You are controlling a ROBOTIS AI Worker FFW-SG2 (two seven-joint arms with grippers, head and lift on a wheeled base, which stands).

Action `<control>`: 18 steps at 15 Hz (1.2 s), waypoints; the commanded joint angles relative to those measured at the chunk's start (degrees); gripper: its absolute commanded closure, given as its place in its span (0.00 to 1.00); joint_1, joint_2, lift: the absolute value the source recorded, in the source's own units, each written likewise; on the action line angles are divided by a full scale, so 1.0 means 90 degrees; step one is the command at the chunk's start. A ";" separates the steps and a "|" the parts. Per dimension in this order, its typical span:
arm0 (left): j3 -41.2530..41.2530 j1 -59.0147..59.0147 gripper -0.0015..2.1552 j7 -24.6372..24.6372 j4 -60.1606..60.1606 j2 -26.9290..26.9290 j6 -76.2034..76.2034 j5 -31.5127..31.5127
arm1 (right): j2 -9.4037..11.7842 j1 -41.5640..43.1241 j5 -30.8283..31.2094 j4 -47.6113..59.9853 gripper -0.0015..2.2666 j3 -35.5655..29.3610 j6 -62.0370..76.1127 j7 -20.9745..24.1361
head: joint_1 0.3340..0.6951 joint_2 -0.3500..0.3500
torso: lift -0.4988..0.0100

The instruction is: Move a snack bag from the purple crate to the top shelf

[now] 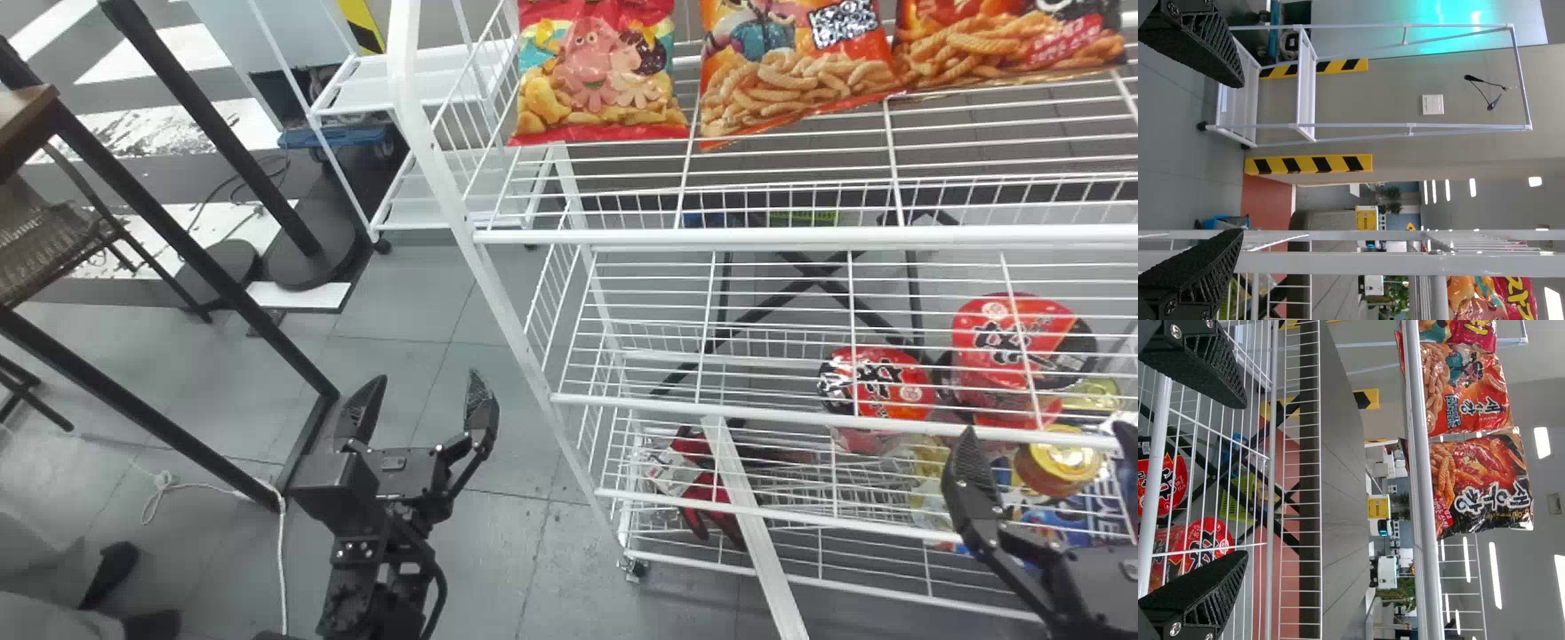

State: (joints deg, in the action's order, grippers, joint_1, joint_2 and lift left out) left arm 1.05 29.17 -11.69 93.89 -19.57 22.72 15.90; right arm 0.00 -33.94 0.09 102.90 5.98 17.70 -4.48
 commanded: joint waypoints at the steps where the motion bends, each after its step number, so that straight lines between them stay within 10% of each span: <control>1: 0.0001 0.0002 0.00 0.0000 -0.0012 -0.0003 0.0018 0.0000 | -0.0006 -0.0009 0.0020 -0.0018 0.00 0.0000 0.0011 0.0009 | 1.00 0.94 | 0.54; 18: -0.0078 0.0011 0.00 -0.0088 -0.0070 -0.0042 0.0058 0.0000 | -0.0006 -0.0028 0.0176 -0.0008 0.00 0.0078 0.0011 0.0107 | 1.00 0.95 | 0.40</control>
State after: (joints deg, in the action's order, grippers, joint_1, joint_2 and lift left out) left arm 0.42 29.28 -12.48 93.30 -19.98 23.18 15.91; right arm 0.00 -34.19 1.38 102.83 6.55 17.79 -3.67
